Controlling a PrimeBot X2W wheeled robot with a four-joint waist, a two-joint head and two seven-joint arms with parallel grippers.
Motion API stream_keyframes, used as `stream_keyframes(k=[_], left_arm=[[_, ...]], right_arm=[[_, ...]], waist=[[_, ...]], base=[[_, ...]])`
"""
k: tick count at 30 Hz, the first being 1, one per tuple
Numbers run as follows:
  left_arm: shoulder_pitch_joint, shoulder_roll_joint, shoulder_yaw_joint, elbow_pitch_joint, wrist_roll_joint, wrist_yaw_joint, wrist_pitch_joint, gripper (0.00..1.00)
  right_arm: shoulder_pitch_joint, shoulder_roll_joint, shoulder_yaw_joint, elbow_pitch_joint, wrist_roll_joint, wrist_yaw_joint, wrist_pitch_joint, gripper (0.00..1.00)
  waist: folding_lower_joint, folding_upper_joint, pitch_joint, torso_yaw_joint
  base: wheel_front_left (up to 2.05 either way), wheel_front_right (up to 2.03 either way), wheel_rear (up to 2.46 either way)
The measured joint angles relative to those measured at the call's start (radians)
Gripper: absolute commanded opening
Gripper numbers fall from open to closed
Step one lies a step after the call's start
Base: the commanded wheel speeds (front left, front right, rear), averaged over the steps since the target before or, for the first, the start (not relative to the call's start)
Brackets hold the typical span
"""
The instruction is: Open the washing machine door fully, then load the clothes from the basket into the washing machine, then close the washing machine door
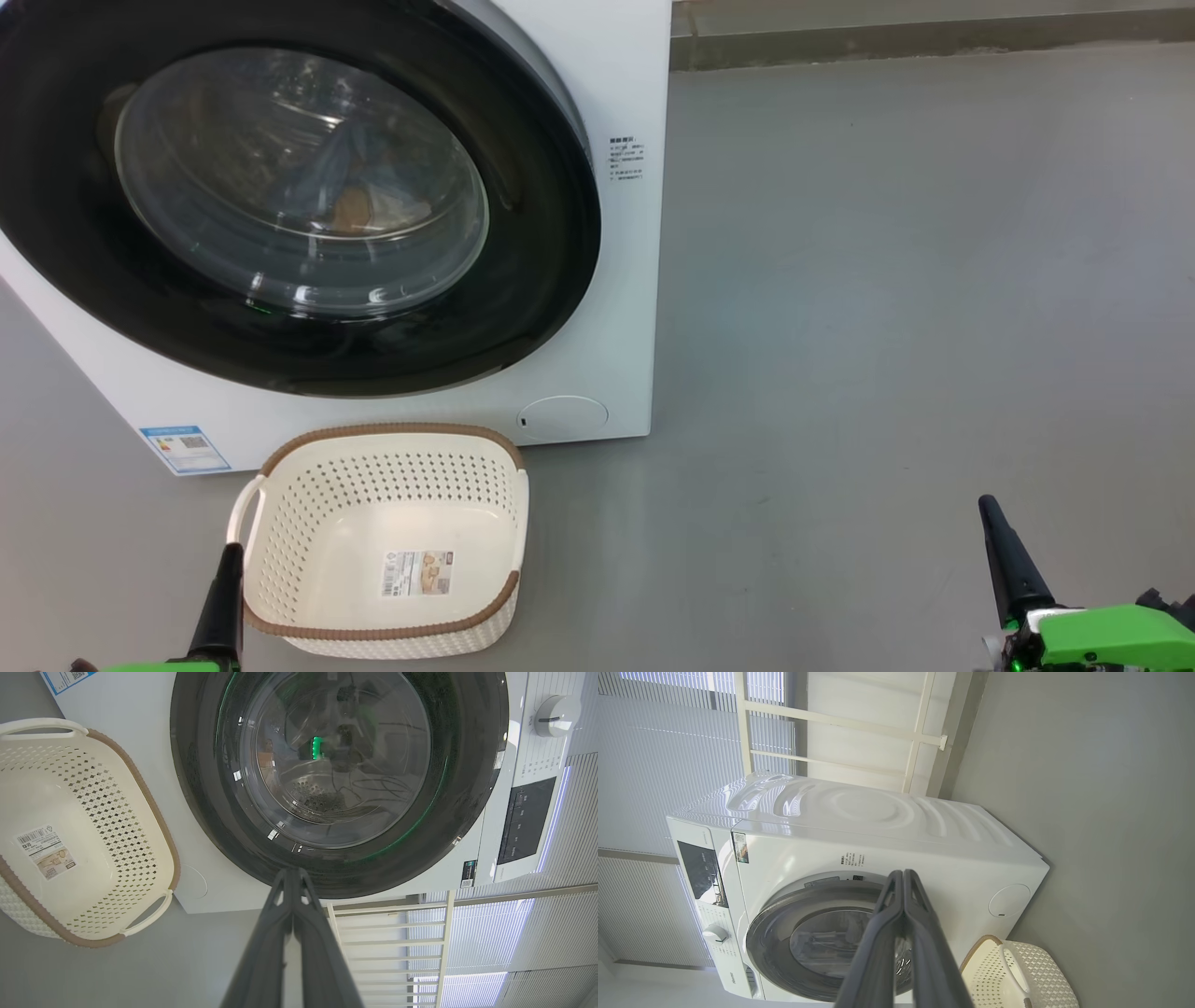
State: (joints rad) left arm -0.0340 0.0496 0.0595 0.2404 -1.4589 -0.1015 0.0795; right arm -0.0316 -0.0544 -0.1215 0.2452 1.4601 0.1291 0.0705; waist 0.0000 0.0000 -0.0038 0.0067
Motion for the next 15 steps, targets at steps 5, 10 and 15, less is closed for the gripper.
stream_keyframes(k=[5, 10, 15], left_arm=[[-0.014, -0.006, 0.007, 0.007, -0.053, -0.009, 0.011, 0.0], [-0.023, -0.013, 0.016, 0.014, -0.11, -0.011, 0.022, 0.0], [-0.034, -0.015, 0.022, 0.019, -0.146, -0.019, 0.028, 0.0]], right_arm=[[-0.016, 0.002, -0.005, 0.007, 0.057, 0.0, 0.013, 0.0], [-0.018, 0.004, -0.012, 0.018, 0.112, 0.0, 0.027, 0.0], [-0.038, 0.004, -0.014, 0.024, 0.144, 0.0, 0.034, 0.0]], waist=[[0.0, 0.0, 0.003, -0.003], [0.0, 0.0, 0.006, -0.006], [0.0, 0.0, 0.007, -0.007]], base=[[0.0, 0.0, 0.0], [0.0, 0.0, 0.0], [0.0, 0.0, 0.0]])
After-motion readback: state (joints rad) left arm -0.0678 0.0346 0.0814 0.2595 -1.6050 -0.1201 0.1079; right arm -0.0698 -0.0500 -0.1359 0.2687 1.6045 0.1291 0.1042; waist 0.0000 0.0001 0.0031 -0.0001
